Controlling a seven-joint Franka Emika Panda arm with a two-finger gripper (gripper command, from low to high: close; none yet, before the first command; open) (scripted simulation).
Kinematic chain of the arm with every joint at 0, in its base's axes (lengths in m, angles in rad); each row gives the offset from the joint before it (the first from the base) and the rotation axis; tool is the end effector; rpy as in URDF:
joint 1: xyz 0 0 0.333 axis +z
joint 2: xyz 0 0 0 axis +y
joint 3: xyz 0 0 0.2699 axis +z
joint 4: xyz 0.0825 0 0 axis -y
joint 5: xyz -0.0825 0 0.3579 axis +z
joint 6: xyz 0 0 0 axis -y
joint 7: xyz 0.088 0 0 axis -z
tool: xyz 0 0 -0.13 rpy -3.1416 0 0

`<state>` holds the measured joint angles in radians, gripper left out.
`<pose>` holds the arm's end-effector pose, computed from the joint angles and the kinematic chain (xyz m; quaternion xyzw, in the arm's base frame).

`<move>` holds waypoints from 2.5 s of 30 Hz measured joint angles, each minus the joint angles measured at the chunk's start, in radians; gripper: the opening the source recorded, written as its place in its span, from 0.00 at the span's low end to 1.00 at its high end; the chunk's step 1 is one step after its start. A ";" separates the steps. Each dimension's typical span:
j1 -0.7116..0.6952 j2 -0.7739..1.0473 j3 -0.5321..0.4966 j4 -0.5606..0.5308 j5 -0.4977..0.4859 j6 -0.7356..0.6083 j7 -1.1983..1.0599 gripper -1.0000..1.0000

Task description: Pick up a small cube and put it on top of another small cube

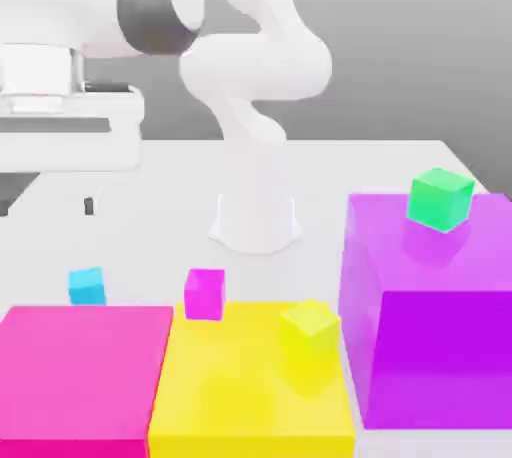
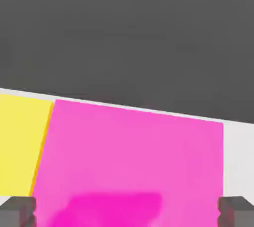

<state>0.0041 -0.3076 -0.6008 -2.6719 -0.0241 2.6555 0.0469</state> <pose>0.3621 -0.2265 0.2973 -0.9422 0.3029 -0.1364 0.0444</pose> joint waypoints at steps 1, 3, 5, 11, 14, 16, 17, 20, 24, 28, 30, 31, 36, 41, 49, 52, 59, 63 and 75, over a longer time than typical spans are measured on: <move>-0.002 0.024 -0.025 -0.018 -0.001 0.017 -0.036 0.50; -0.008 0.071 -0.072 -0.054 -0.003 0.052 -0.109 0.50; -0.017 0.117 -0.116 -0.090 -0.008 0.086 -0.180 0.50; -0.083 0.242 -0.224 -0.198 -0.059 0.188 -0.365 0.50; -0.100 0.278 -0.242 -0.210 -0.056 0.213 -0.415 0.50; -0.094 0.296 -0.239 -0.202 -0.019 0.221 -0.449 0.50; -0.093 0.306 -0.235 -0.198 0.004 0.225 -0.468 0.50; -0.093 0.338 -0.216 -0.184 0.087 0.238 -0.531 0.50; -0.122 0.386 -0.156 -0.168 0.221 0.259 -0.630 0.50; -0.186 0.435 -0.060 -0.153 0.361 0.283 -0.732 0.50; -0.224 0.460 -0.004 -0.146 0.430 0.297 -0.783 0.50; -0.250 0.472 0.029 -0.143 0.460 0.304 -0.805 0.50; -0.368 0.534 0.191 -0.130 0.626 0.345 -0.925 0.50; -0.502 0.595 0.366 -0.119 0.779 0.393 -1.036 0.00; -0.485 0.588 0.344 -0.120 0.762 0.385 -1.024 0.00; -0.413 0.553 0.248 -0.127 0.673 0.358 -0.959 0.00; -0.261 0.464 0.034 -0.146 0.432 0.301 -0.784 0.00; -0.200 0.414 -0.063 -0.159 0.290 0.274 -0.681 0.00; -0.197 0.287 -0.143 -0.211 -0.037 0.215 -0.436 0.00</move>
<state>-0.1934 -0.0209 -0.7435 -2.8830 -0.0614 2.8710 -0.3889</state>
